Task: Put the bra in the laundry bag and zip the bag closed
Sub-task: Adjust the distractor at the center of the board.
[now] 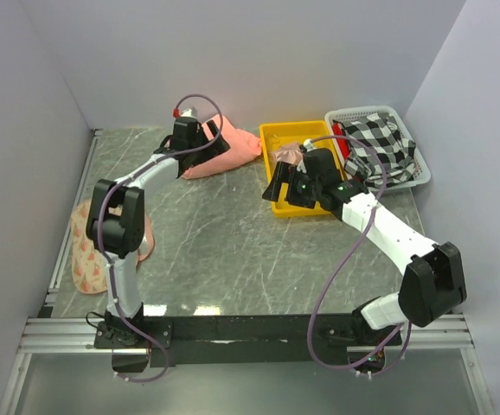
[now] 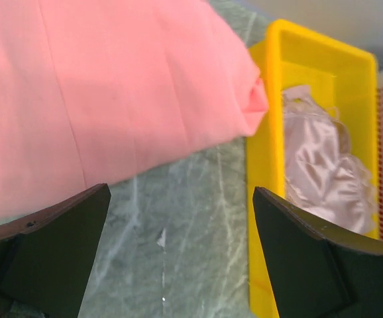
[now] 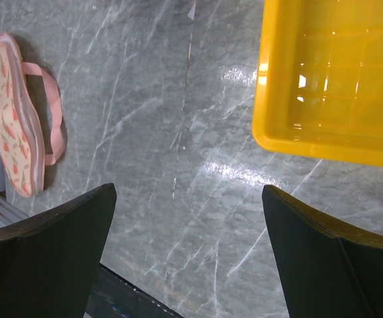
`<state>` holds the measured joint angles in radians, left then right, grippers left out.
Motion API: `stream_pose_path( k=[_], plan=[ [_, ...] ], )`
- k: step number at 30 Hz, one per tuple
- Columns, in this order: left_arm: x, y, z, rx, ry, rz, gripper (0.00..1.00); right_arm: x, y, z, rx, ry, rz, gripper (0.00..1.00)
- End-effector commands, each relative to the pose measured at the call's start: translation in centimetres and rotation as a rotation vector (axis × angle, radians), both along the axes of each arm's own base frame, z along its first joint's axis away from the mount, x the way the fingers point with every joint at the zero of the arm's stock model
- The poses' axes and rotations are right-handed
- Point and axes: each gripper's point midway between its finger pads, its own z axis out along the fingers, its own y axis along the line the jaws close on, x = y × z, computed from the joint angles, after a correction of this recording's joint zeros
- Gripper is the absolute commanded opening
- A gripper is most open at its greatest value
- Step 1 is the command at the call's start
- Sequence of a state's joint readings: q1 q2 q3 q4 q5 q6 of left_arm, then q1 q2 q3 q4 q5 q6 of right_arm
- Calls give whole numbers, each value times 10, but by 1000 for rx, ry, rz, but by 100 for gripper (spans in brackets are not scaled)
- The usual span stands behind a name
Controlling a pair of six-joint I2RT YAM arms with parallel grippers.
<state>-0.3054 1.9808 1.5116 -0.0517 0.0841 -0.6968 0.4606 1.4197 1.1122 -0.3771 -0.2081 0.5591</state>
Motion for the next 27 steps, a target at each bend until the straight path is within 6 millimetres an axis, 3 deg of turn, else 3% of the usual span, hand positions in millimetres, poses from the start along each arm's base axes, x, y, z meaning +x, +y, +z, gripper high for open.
stream_pose_path(
  k=[1,3,4,6,10,13,18,20,21,23,24,25,27],
  plan=[
    [16,15,9,40,-2,115,97,-5,-2,20,31,-69,8,100],
    [7,31,4,76,5,186,97,-8,-4,17,23,-61,3,100],
    [5,44,15,97,-20,237,97,-10,-6,15,20,-59,1,100],
    [-6,58,3,147,10,284,97,-11,-6,13,16,-54,0,100],
    [-22,84,0,192,20,398,97,-10,-4,9,14,-40,10,100],
    [-30,96,-19,213,71,440,96,-9,-3,5,8,-31,17,100],
    [-27,113,-47,170,148,471,96,-7,-2,4,4,-28,17,100],
    [-20,121,-48,112,133,468,96,-8,-4,4,0,-28,14,100],
    [-19,118,-56,87,156,434,96,-9,-5,2,-8,-26,11,100],
    [-5,123,-52,54,152,403,97,-8,-8,2,-16,-28,1,100],
    [-1,121,-62,44,169,379,96,-8,-8,2,-18,-28,2,100],
    [1,112,-61,3,171,316,97,-8,-8,1,-20,-26,3,100],
    [10,116,-62,-48,136,283,96,-8,-9,1,-27,-24,3,100]
  ],
)
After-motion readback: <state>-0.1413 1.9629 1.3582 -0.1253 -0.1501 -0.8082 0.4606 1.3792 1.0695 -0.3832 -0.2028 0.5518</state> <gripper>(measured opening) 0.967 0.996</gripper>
